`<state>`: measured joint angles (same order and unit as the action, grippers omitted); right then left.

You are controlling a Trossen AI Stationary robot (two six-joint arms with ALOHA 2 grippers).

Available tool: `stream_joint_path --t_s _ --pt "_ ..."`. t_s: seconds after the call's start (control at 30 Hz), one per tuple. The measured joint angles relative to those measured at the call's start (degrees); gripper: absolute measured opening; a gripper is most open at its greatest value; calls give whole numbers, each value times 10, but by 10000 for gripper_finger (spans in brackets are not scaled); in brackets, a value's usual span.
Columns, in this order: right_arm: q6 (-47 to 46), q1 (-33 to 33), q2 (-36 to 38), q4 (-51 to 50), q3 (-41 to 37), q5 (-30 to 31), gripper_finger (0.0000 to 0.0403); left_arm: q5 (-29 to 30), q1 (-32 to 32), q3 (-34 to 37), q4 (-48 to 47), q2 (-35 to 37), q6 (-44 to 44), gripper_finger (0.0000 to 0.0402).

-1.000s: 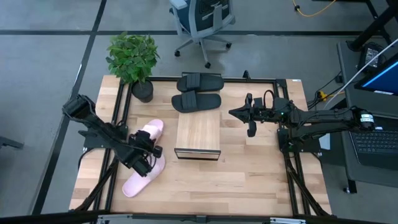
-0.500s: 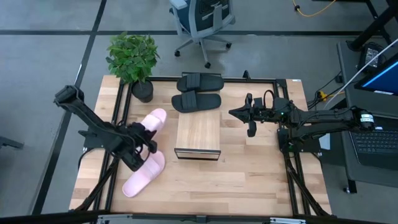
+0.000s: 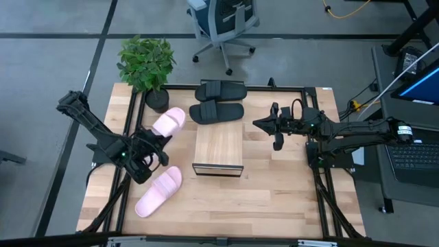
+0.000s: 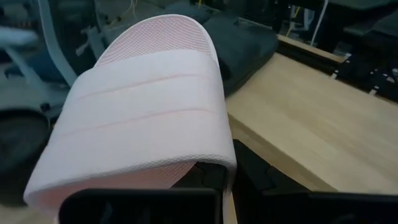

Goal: Pick and place slides into the shelf
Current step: Put the top pink slide on the shelf

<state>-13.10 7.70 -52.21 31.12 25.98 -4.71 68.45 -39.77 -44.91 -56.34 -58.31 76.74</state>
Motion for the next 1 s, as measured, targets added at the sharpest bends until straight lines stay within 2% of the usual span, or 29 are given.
stream_joint_path --t_s 0.27,0.4,0.57,0.77,0.87,1.0 --pt "1 0 0 72 1 0 4 10 14 -43 43 0 -163 3" --pt "1 0 0 76 2 -11 4 -22 45 -52 101 4 -273 3" --pt "7 0 0 22 28 -31 4 -122 98 -51 232 3 -433 3" --pt "56 0 0 -83 91 -60 4 -226 157 -51 394 3 -620 3" --pt "73 0 0 -113 115 -85 4 -298 184 -52 440 3 -683 3" --pt "61 -1 0 -148 130 -90 4 -396 221 -51 484 0 -725 3"
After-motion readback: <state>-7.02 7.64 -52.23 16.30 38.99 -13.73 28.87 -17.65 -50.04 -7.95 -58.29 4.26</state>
